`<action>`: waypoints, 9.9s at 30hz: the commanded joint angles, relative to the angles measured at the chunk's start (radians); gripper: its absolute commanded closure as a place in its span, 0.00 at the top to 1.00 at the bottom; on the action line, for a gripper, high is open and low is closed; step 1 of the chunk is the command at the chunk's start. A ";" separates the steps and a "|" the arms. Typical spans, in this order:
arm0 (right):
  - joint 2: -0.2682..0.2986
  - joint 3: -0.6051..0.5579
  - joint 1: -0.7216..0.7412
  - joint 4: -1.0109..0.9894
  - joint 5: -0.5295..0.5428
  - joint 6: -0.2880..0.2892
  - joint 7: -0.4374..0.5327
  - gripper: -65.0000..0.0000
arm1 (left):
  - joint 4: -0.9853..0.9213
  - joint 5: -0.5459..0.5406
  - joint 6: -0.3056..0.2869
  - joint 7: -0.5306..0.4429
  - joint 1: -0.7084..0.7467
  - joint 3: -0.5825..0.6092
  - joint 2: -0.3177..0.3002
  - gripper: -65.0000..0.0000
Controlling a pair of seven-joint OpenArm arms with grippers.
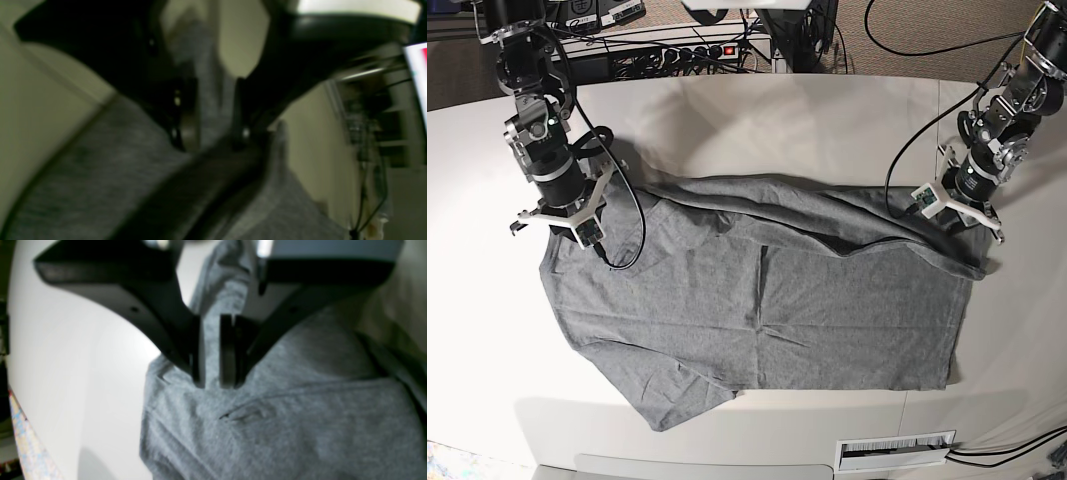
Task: Fold the T-shirt properly
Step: 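Release the folded edge and regrasp the fabric with both grippers, then pull the folded layer toward the shirt's shoulder edge with both grippers, then regrasp the folded edge with both grippers and drag it along the table, then slide the shirt with both grippers, rotating it lengthwise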
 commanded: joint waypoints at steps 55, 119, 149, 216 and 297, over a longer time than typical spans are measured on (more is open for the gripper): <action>-0.118 0.149 -0.165 0.099 0.039 0.009 -0.097 0.29 | 0.006 -0.089 -0.097 -0.052 -0.014 -0.012 -0.019 0.00; -0.234 0.357 -0.243 0.096 0.273 0.091 -0.101 0.33 | 0.006 -0.063 -0.097 -0.104 -0.014 -0.012 -0.019 0.00; -0.234 0.349 -0.216 -0.023 0.402 0.151 -0.077 0.11 | 0.007 -0.029 -0.097 -0.124 -0.014 -0.012 -0.019 0.00; -0.134 0.410 0.031 -0.019 0.309 0.141 -0.082 0.00 | 0.194 0.052 -0.077 0.013 0.033 -0.012 -0.031 0.00; -0.043 0.085 -0.205 0.087 0.169 0.321 -0.396 0.00 | 0.068 -0.433 -0.677 0.140 0.238 -0.012 -0.270 0.00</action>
